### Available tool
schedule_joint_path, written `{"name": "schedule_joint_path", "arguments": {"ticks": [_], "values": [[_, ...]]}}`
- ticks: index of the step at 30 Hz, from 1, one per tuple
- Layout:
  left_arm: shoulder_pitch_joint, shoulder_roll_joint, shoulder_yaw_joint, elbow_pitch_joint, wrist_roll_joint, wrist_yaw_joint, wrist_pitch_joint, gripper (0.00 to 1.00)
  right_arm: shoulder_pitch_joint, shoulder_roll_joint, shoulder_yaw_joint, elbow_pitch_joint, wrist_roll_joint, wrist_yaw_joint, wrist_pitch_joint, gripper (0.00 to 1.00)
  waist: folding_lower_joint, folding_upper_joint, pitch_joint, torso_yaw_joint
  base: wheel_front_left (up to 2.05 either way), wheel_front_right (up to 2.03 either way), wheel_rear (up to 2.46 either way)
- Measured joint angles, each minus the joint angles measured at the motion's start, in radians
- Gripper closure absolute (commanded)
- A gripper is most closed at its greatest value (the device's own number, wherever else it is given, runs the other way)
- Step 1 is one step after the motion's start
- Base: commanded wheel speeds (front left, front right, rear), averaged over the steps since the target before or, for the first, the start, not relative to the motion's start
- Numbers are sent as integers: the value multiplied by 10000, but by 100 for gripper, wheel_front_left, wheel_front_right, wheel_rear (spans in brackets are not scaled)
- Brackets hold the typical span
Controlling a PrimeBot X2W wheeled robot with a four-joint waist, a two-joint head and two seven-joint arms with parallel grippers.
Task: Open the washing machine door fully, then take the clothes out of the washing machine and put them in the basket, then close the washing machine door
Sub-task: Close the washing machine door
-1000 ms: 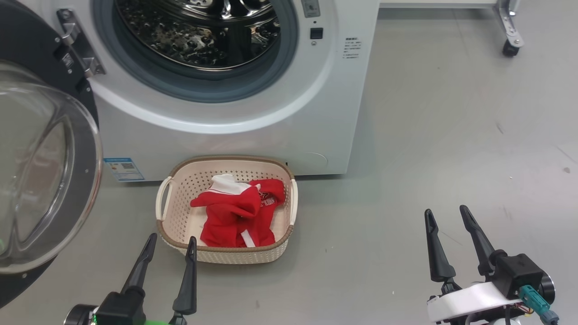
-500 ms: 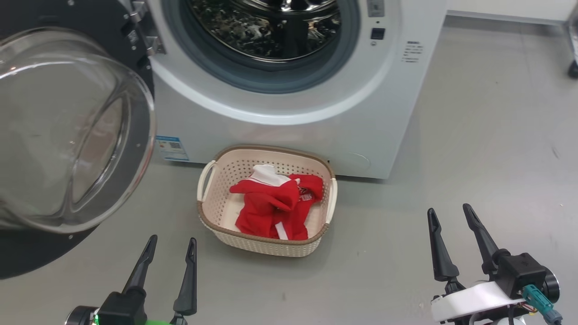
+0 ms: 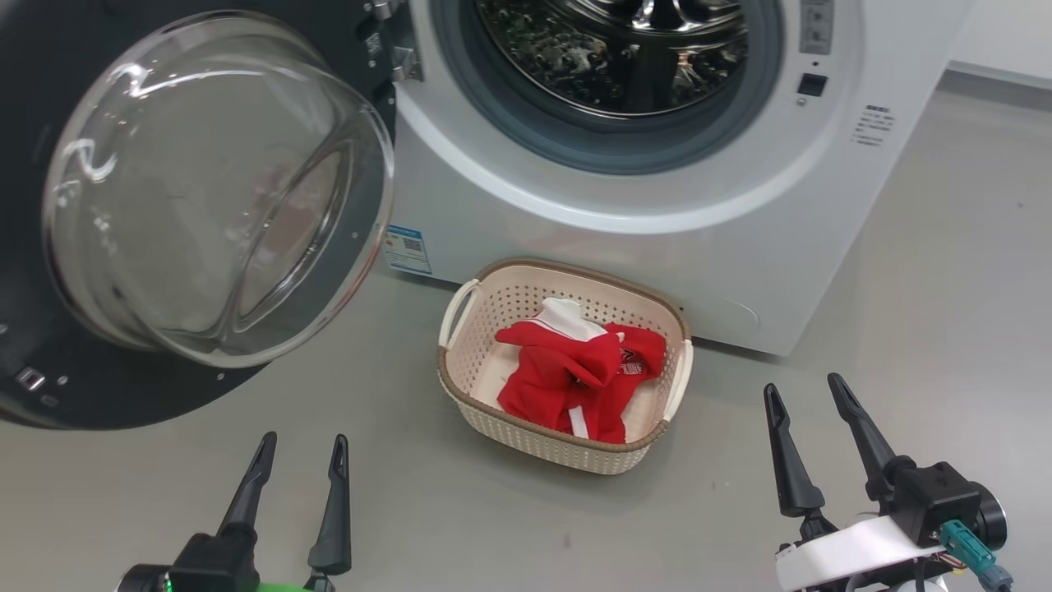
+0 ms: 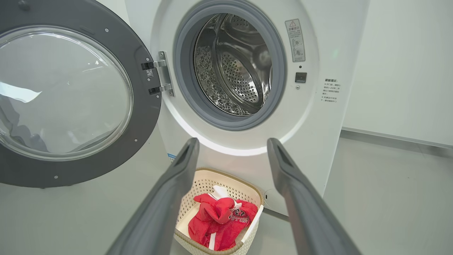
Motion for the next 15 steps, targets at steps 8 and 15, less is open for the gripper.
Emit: {"name": "schedule_joint_path", "arguments": {"ticks": [8, 15], "values": [[-1, -4, 21, 113, -73, 86, -27, 0, -1, 0, 29, 88, 0, 33, 0, 0, 0, 0, -87, 566, 0, 0, 0], [10, -10, 240, 180, -75, 178, -31, 0, -4, 23, 284, 178, -2, 86, 0, 0, 0, 0, -227, 860, 0, 0, 0]]}}
